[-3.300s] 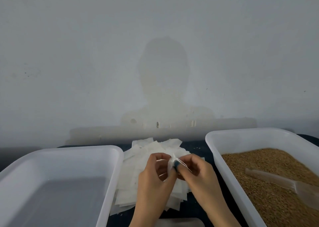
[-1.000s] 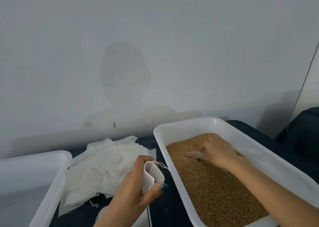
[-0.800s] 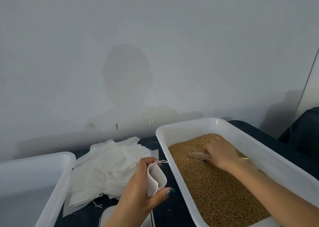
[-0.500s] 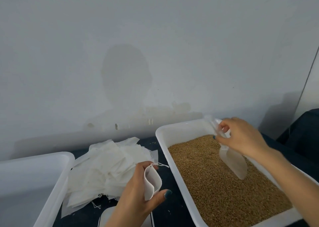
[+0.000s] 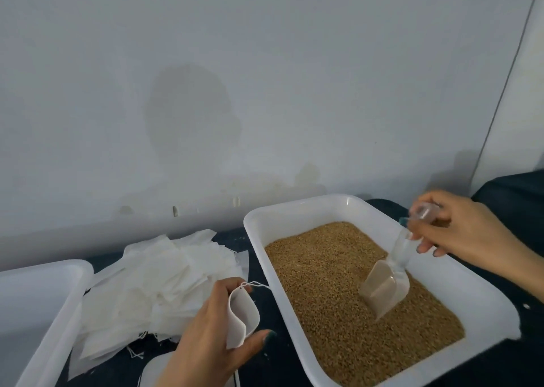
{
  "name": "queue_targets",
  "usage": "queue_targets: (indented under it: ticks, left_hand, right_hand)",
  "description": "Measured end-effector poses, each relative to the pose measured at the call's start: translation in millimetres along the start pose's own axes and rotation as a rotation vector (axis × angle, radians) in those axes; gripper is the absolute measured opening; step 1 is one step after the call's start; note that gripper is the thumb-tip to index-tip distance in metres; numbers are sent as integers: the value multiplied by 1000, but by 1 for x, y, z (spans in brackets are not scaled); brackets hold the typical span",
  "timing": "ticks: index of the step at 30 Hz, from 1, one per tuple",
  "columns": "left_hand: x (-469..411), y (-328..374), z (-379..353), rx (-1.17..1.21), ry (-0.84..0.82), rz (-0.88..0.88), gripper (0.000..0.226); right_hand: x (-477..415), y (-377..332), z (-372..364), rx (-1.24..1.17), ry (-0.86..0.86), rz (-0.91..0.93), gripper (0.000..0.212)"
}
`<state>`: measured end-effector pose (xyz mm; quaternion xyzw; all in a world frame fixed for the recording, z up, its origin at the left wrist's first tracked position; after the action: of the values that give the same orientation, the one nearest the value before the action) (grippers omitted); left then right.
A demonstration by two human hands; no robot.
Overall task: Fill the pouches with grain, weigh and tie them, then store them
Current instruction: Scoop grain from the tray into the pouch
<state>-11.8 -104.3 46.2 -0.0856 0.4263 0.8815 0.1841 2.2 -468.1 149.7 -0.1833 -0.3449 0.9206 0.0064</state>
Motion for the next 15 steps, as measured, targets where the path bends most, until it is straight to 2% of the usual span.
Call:
queue_targets:
  ticks: [5,9,11,15]
  left_hand:
    - [1,4,0,-3,-7,5,64]
    - [0,11,-3,-1,-18,-18,61]
    - [0,14,-4,-2,-25,-28,59]
    - [0,14,-6,-37,-44,-31,60]
  right_hand:
    - [8,21,19,342,-211,-137,36]
    - [19,27,5,592,-401,-108,25]
    - [27,27,-11,619,-508,-87,20]
    - [36,31,-44,554,-586,-108,34]
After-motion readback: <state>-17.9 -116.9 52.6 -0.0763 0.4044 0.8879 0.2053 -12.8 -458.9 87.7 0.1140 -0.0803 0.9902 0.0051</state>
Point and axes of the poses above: each hand's wrist, its own x-axis away from the middle knuckle, its own z-axis out of the back of the hand, y = z × x, the point moved 6 cm from there along -x, towards the middle knuckle, and after that the axes turned 1 degree about x, right-handed, at the moved point
